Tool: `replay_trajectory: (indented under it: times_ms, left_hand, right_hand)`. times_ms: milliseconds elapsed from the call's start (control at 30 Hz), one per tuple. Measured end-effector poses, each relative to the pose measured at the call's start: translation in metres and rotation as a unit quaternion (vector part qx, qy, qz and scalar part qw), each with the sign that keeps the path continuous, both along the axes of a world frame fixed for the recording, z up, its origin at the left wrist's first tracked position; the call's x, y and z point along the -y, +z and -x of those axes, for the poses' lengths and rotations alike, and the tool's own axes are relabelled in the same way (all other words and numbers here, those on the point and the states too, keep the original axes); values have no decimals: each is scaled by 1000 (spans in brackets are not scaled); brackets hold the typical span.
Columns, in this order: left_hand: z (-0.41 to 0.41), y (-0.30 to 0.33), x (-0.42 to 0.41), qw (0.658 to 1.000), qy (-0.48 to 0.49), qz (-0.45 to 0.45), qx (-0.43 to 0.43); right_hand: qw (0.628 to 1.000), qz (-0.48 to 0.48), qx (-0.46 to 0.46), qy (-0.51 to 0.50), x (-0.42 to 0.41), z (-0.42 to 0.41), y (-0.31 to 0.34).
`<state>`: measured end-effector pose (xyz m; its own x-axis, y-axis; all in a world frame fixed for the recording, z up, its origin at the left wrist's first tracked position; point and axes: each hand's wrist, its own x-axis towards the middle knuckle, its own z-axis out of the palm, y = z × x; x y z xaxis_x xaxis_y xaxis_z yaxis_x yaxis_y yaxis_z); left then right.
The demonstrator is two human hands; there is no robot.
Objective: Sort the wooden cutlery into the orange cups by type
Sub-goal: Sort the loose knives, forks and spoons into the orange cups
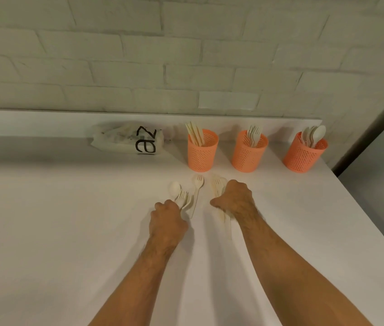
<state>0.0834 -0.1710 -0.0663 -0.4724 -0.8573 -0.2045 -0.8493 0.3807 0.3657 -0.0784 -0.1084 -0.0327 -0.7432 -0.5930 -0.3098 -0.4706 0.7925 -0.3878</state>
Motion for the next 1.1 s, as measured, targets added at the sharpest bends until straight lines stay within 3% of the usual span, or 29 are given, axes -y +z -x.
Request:
replay_trajectory:
  times_ms: [400, 600, 767, 867, 933, 1033, 1100]
  left_hand:
    - [14, 5, 7, 999, -4, 20, 42]
    - [16, 15, 10, 1000, -17, -2, -3]
    - [19, 16, 14, 973, 48, -96, -205]
    - [31, 20, 16, 947, 88, -39, -308]
    - [43, 25, 15, 914, 119, -9, -387]
    - [64, 28, 16, 835, 196, -40, -513]
    - [75, 24, 15, 809, 220, -48, -542]
  right_hand:
    - [997, -12, -27, 65, -16, 5, -5]
    - [997, -5, -17, 70, -24, 11, -12]
    - [980, 172, 101, -8, -36, 31, -19]
    - [950, 289, 111, -35, -41, 40, -11]
    - [914, 385, 114, -54, -42, 42, 0]
    - [836, 526, 133, -84, -41, 46, 17]
    - [806, 567, 141, -94, -37, 51, 19]
